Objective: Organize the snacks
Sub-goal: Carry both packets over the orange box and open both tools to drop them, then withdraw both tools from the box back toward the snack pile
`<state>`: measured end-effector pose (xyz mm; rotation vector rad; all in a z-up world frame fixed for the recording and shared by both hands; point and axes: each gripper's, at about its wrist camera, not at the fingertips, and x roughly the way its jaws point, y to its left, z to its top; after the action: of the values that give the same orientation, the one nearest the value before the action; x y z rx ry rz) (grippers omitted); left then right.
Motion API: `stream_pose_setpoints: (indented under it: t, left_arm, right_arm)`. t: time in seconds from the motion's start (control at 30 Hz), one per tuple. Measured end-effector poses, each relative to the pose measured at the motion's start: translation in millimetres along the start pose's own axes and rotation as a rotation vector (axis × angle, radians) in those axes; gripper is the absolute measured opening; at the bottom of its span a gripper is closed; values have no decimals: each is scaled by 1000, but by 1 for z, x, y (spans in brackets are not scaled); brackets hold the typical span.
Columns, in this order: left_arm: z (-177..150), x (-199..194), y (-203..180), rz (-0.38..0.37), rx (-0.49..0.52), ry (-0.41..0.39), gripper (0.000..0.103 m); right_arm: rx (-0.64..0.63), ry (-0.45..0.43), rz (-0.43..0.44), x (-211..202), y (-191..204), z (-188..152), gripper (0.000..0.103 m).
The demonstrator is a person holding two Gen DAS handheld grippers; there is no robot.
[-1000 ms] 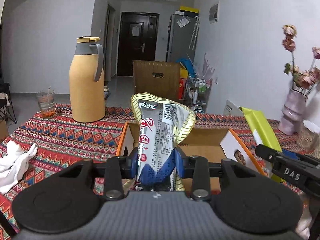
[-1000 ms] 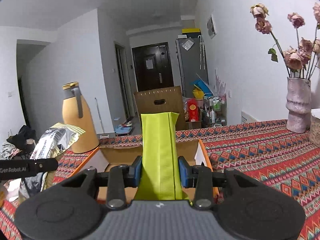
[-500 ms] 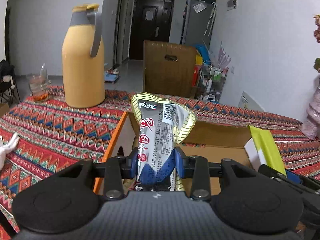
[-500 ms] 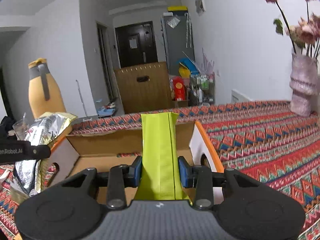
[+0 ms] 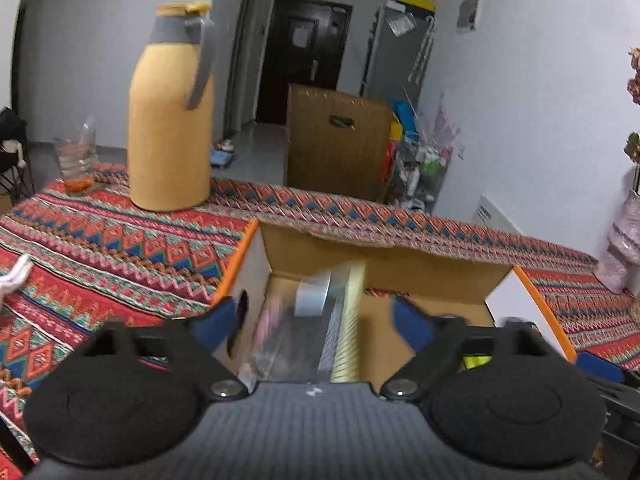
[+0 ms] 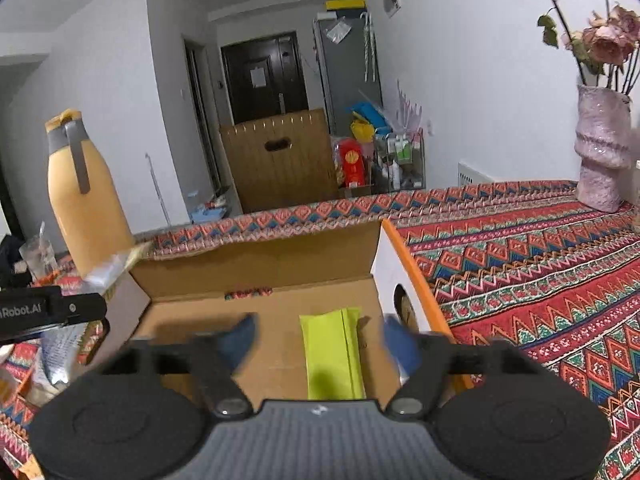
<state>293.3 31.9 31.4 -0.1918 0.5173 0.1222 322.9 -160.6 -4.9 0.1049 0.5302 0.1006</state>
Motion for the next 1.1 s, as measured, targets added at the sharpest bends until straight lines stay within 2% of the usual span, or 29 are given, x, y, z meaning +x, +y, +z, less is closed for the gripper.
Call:
stream_pose_setpoints:
  t: [0.03,0.13,0.53,0.77,1.1]
  left_arm:
    - [1,-3,0,9,-3,-13,103]
    - [3,-8,0,3,-5,-25,103]
    - [11,-31,1,8,-20,-75,103]
    - [20,-58,-1,19,-14,-99,103]
    - [7,-106,8,45,6,-122,103]
  right_arm:
    - [2,-16,2,-4,-1,1,96]
    - [22,-40,13,-11,-3,3,103]
    - [18,-77,15,-24,-3,10,103]
    - [3,-134,17,-51,-1,22,103]
    - [-33,-169,25,-100,-2,18,103]
